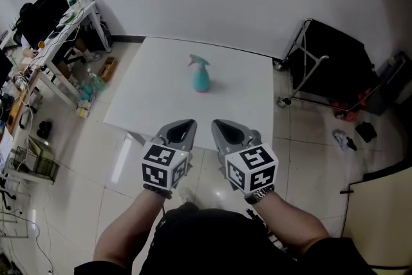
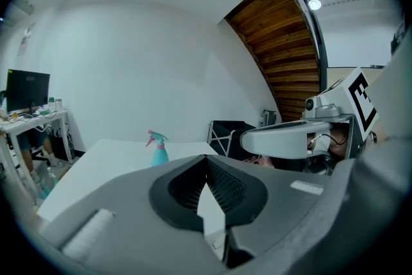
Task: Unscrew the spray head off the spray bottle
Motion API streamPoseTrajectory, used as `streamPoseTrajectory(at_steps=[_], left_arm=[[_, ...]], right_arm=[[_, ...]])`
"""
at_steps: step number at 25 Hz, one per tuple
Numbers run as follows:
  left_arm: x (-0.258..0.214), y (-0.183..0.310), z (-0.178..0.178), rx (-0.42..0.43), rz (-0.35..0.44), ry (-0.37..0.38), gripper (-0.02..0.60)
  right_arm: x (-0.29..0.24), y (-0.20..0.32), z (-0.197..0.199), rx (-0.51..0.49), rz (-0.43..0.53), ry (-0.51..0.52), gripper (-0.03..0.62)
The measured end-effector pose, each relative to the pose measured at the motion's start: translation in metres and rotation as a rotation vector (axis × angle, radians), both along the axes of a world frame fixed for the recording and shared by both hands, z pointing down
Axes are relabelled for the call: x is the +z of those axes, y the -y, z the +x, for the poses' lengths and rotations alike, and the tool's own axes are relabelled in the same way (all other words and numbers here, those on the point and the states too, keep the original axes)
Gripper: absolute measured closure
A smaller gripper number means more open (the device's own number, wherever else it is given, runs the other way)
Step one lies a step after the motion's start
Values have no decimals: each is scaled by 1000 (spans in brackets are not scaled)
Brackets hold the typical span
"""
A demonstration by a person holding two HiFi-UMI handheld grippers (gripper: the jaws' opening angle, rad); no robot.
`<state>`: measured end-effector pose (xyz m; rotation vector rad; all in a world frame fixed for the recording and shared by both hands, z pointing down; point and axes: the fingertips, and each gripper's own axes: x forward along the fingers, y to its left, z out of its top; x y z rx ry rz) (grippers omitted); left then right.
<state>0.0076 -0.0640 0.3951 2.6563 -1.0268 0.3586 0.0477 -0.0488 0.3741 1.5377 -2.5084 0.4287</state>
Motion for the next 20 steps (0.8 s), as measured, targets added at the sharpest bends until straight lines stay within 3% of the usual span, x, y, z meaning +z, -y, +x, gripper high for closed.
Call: streamPoseTrajectory(at_steps=[20], left_arm=[[10, 69, -29, 123, -22, 6, 566]], right_arm=[[7, 72, -31, 104, -26, -32, 602]])
